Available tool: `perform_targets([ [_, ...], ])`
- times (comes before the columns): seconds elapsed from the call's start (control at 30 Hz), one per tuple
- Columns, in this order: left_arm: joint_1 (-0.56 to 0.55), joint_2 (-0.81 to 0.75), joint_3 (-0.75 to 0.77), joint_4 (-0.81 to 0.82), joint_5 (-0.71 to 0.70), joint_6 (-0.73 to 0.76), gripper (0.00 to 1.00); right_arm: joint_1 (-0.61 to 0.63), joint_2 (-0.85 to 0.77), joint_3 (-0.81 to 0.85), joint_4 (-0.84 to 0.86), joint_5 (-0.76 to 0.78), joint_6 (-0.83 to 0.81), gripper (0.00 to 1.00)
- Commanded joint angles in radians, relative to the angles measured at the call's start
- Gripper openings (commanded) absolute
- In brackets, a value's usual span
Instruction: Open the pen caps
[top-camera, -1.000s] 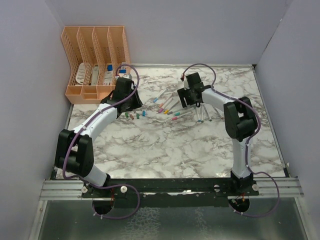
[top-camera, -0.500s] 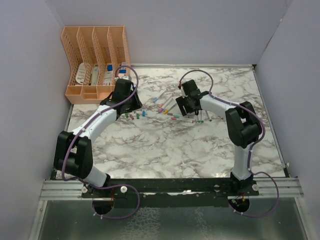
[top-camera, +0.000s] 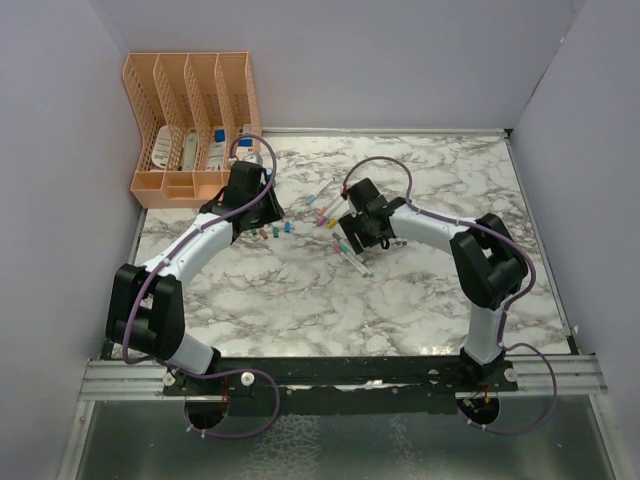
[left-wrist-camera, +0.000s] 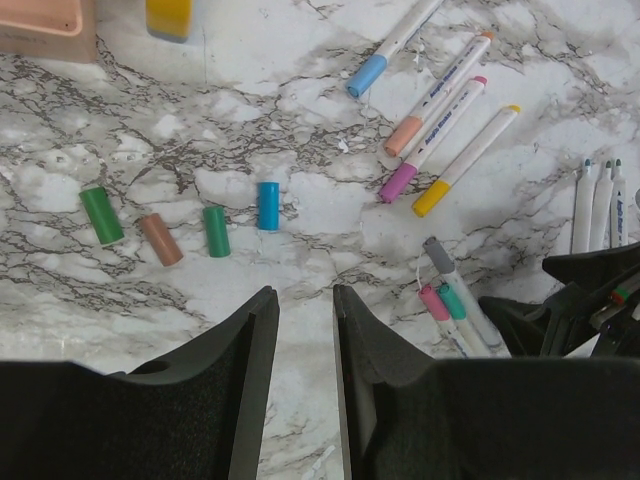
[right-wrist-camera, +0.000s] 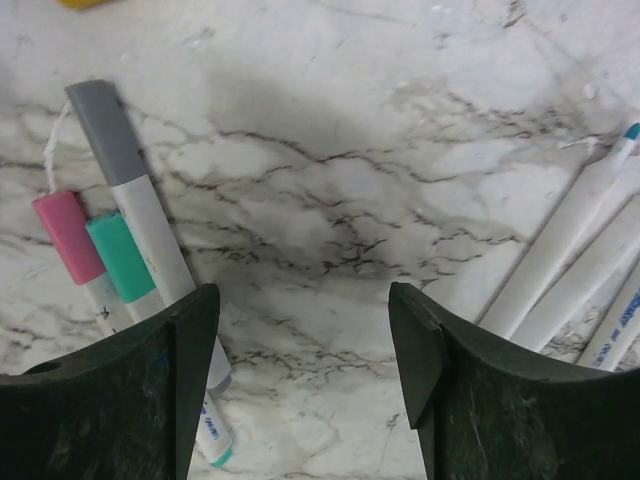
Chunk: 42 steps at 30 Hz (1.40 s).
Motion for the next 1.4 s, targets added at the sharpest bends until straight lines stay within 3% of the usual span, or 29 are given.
perform_targets([
  [0.0, -0.001, -0.040, -0.011, 0.024, 0.017, -0.005, 0.32, 0.048, -0.038, -0.042, -0.063, -0.080, 0.034, 0.69],
  [0.33, 0.000, -0.061, -0.028, 0.022, 0.019, -0.003, 0.32, 0.117, -0.058, -0.031, -0.037, -0.207, 0.061, 0.68],
  [0.53, -0.001, -0.075, -0.036, 0.017, 0.018, -0.003, 0.32, 0.117, -0.139, -0.056, 0.015, -0.111, 0.136, 0.67],
  [0.67, 0.000, -0.077, -0.036, 0.017, 0.020, -0.002, 0.32, 0.117, -0.179, -0.050, 0.033, -0.126, 0.143, 0.67],
  [1.37, 0.000, -0.102, -0.065, 0.084, 0.102, -0.004, 0.32, 0.122, -0.078, -0.062, 0.089, -0.180, 0.138, 0.63],
])
